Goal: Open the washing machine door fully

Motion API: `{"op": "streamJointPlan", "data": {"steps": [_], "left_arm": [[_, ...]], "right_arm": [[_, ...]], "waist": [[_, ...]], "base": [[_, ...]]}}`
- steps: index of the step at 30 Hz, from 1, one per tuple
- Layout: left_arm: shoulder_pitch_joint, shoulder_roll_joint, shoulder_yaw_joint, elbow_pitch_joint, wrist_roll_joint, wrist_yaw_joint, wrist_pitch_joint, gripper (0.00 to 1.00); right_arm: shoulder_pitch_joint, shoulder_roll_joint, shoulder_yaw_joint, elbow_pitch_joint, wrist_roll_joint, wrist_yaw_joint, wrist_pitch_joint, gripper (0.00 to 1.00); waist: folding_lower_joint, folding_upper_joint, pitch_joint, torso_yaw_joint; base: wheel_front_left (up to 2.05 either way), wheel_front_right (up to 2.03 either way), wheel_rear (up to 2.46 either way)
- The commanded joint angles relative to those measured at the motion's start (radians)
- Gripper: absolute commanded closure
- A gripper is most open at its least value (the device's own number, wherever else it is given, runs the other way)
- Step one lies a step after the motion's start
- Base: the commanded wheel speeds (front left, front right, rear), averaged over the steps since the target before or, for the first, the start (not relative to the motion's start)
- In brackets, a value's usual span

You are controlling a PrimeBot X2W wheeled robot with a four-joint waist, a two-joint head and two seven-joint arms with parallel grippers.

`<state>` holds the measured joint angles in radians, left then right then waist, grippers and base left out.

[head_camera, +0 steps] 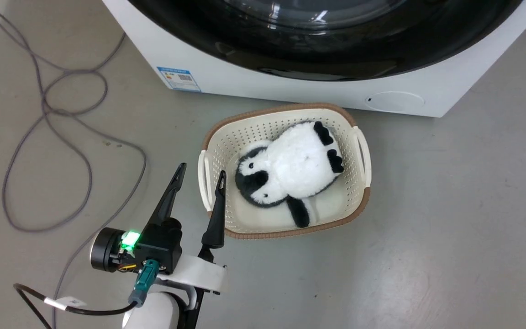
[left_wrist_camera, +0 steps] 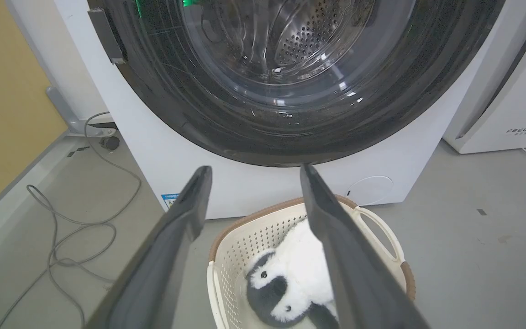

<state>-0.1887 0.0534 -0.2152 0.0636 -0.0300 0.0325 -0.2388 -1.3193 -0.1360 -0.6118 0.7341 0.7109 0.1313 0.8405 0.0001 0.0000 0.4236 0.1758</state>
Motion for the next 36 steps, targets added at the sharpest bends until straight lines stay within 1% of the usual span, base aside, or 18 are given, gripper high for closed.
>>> {"op": "streamJointPlan", "data": {"steps": [1,2,4,8,10,19,24,31,36], "left_arm": [[-0.019,0.002,-0.005,0.003,-0.004,0.005,-0.010,0.00],[-0.022,0.002,-0.008,0.005,-0.005,0.007,-0.016,0.00],[-0.026,0.002,-0.011,0.005,-0.005,0.008,-0.020,0.00],[-0.032,0.001,-0.014,0.005,-0.005,0.008,-0.023,0.00],[-0.033,0.001,-0.015,0.003,-0.006,0.008,-0.023,0.00],[-0.037,0.000,-0.012,0.006,-0.004,0.006,-0.023,0.00],[-0.041,0.000,-0.013,0.005,-0.003,0.002,-0.023,0.00],[-0.045,-0.001,-0.018,0.002,-0.003,0.001,-0.023,0.00],[-0.039,-0.001,-0.023,0.005,-0.005,0.002,-0.023,0.00]], "right_arm": [[-0.042,0.006,-0.020,0.006,0.003,0.000,0.021,1.00],[-0.070,0.013,-0.058,0.006,-0.012,-0.001,0.063,1.00],[-0.086,0.017,-0.080,0.006,-0.029,-0.001,0.096,1.00],[-0.072,0.025,-0.099,-0.007,-0.091,-0.001,0.157,1.00],[-0.052,0.034,-0.107,-0.036,-0.132,-0.001,0.194,1.00],[-0.024,0.067,-0.150,-0.113,-0.180,-0.001,0.257,1.00],[-0.026,0.077,-0.177,-0.157,-0.197,-0.001,0.233,1.00],[-0.037,0.082,-0.176,-0.192,-0.192,-0.001,0.156,1.00],[-0.027,0.080,-0.190,-0.164,-0.222,-0.001,0.178,1.00]], "waist": [[-0.0001,0.0000,0.006,0.005],[-0.0001,0.0000,0.014,0.009],[-0.0001,0.0000,0.021,0.011],[-0.0001,0.0000,0.027,0.010],[-0.0001,0.0000,0.029,0.008],[-0.0001,0.0000,0.027,0.005],[-0.0001,0.0000,0.031,0.008],[-0.0001,0.0000,0.045,0.019],[-0.0001,0.0000,0.039,0.027]], "base": [[0.00,0.00,0.00],[0.00,0.00,0.00],[0.00,0.00,0.00],[0.00,0.00,0.00],[0.00,0.00,0.00],[0.00,0.00,0.00],[0.00,0.00,0.00],[0.00,0.00,0.00],[0.00,0.00,0.00]]}}
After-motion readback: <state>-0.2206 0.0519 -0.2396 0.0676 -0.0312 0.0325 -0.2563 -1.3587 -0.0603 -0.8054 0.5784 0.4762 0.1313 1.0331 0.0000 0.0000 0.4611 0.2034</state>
